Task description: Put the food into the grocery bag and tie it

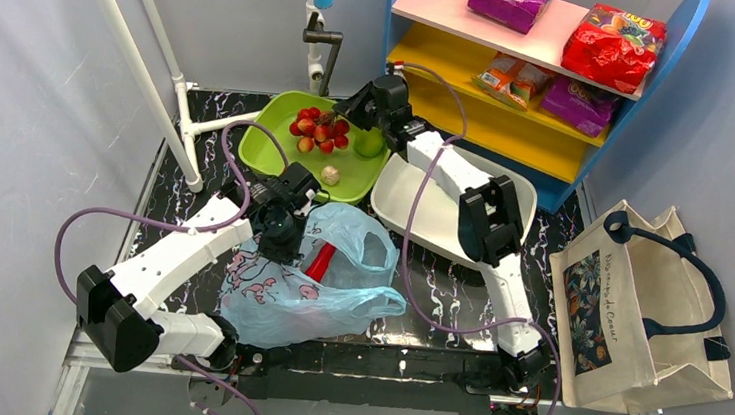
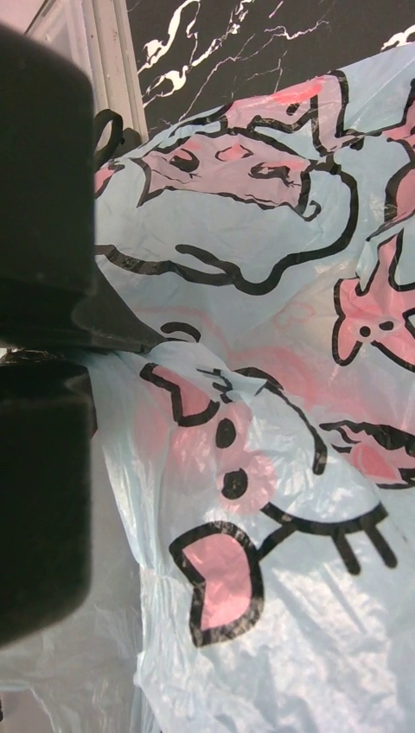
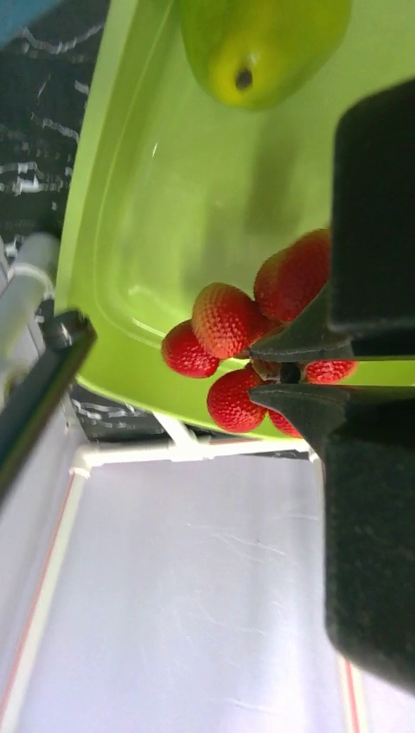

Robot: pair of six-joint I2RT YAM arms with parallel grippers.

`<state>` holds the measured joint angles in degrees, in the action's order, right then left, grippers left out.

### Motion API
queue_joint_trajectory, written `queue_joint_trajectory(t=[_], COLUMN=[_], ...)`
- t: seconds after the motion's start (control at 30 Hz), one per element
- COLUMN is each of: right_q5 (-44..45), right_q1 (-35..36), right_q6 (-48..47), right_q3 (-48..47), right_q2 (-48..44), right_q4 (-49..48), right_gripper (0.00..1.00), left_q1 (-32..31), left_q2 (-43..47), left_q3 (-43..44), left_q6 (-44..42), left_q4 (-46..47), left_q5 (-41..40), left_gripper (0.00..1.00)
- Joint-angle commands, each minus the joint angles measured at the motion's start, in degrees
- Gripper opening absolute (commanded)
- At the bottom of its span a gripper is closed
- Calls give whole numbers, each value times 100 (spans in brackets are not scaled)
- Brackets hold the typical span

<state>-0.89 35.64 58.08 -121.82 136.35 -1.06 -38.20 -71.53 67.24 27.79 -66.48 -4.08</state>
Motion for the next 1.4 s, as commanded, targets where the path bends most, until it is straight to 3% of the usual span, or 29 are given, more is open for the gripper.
queue_joint_trajectory(t=[0.0,0.53,1.07,1.37], right_q5=[-263,-110,634,161], right_q1=[-17,-21,-13,-9], right_q6=[-658,-1598,-2027,-1962], right_q3=[173,2194,4864,5932], right_q2=[-1206,-3956,-7407,-8928], right_q4=[-1042,-954,275,935], right_gripper=[1,1,1,1], left_q1=[36,34,38,33], left_q2=[-75,119,-66,-445], left_q3=[320,394,737,1244], left_q6=[87,189,281,249], left_q4=[-92,160,443,461], left_q5=[-71,-119,123,249], left_gripper=[0,0,0,0])
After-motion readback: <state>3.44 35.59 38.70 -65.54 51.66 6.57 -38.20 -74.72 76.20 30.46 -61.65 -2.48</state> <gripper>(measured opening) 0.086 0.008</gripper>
